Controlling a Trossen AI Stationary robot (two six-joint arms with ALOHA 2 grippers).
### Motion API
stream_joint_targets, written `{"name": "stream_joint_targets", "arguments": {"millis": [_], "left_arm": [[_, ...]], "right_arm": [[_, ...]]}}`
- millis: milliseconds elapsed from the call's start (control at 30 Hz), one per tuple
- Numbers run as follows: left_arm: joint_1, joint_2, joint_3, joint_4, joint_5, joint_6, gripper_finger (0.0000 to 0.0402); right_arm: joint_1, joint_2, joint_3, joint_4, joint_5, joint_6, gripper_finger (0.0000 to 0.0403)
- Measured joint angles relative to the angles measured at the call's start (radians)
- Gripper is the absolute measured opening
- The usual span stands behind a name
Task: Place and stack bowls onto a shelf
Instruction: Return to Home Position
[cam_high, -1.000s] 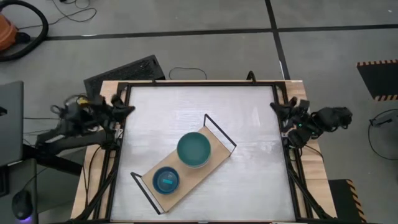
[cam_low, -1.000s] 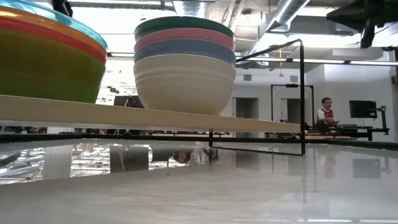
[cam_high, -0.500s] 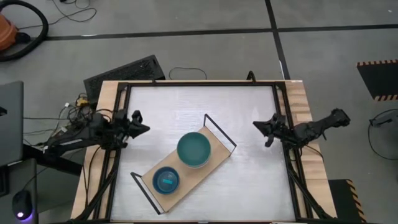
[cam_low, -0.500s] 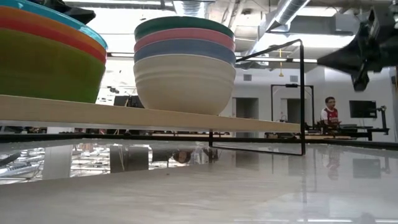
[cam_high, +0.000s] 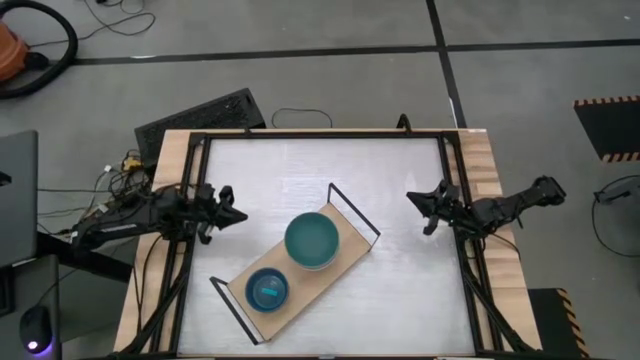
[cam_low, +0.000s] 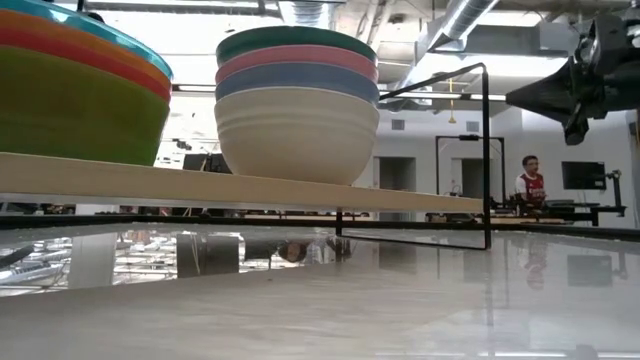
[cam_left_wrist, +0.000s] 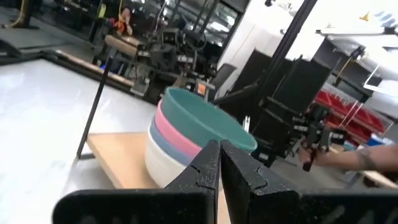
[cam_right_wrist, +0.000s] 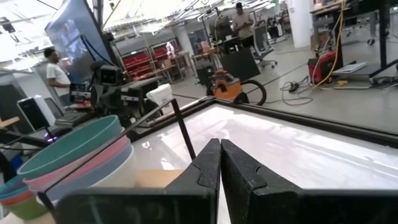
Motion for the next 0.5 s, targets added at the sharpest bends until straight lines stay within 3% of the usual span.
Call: {"name": "stream_joint_targets", "arguments": {"millis": [500], "left_arm": [[-0.007,0.006,0.002,-0.083,-0.048,0.038,0.0]], "right_arm": [[-0.004,0.0,-0.002,-0.015,0.0,-0.049,0.004]]}}
